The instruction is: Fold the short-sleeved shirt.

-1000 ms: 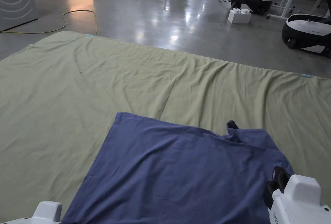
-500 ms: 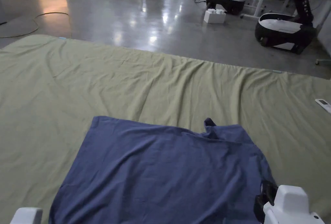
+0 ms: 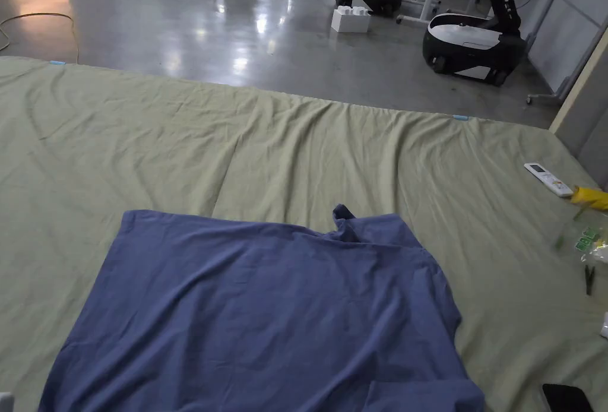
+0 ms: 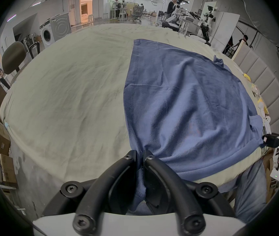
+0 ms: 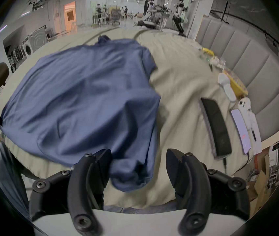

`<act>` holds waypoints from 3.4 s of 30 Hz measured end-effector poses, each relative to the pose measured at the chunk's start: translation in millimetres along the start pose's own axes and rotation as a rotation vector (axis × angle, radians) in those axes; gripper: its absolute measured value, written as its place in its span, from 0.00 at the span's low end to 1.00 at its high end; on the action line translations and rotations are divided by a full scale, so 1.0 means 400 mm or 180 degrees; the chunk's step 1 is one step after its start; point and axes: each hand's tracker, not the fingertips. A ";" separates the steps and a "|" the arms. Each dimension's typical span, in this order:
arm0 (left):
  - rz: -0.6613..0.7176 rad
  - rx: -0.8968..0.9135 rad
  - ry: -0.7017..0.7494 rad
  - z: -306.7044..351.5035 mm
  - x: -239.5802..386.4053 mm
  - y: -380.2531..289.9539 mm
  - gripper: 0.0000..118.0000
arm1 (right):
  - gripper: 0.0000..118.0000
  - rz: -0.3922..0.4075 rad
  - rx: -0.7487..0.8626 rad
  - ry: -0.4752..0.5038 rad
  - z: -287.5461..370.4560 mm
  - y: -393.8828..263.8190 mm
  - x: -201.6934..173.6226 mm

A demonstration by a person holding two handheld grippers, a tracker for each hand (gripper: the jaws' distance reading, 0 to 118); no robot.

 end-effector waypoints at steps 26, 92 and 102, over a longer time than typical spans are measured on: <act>0.0142 0.0413 -0.0091 0.048 0.002 -0.003 0.06 | 0.07 0.0096 -0.0036 -0.0131 0.076 0.052 -0.028; -0.0342 0.2590 0.0106 0.082 0.223 0.268 0.06 | 0.10 -0.0243 0.3113 -0.0209 0.251 0.422 -0.214; -0.0410 0.2616 0.0167 0.119 0.235 0.225 0.03 | 0.03 -0.0092 0.3252 -0.0236 0.289 0.398 -0.229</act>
